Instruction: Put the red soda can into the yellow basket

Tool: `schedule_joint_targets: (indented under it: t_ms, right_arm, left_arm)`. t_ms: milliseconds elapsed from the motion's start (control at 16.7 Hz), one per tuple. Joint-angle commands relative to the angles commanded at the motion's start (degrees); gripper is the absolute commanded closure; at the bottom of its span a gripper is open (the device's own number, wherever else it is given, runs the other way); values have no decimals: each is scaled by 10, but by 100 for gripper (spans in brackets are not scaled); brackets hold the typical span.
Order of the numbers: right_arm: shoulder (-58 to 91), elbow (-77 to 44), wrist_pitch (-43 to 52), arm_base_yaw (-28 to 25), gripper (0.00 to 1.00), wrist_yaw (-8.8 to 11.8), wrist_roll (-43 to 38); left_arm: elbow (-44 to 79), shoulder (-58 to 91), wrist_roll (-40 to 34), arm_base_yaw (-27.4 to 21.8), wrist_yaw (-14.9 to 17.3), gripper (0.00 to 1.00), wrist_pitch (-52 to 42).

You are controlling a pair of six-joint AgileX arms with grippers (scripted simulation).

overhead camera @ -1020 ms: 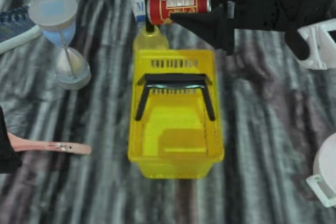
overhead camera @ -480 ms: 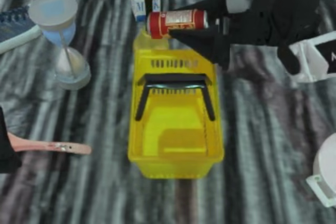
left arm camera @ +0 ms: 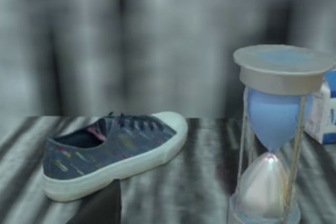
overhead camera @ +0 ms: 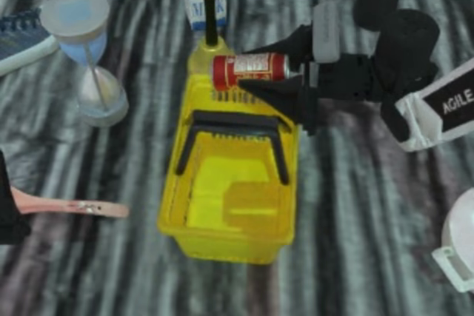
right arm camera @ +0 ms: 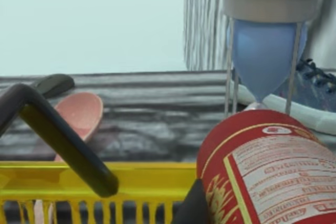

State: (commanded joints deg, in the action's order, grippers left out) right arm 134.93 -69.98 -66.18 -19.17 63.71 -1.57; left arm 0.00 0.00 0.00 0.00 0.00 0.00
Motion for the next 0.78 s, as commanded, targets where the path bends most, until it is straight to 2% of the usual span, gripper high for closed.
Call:
schedule_joint_targets:
  t_ms: [60, 780]
  right_arm:
    - [0, 0, 0, 0, 100, 0, 0]
    - [0, 0, 0, 0, 10, 0, 0]
  left_arm:
    - [0, 0, 0, 0, 0, 0, 0]
    - [0, 0, 0, 0, 0, 0, 0]
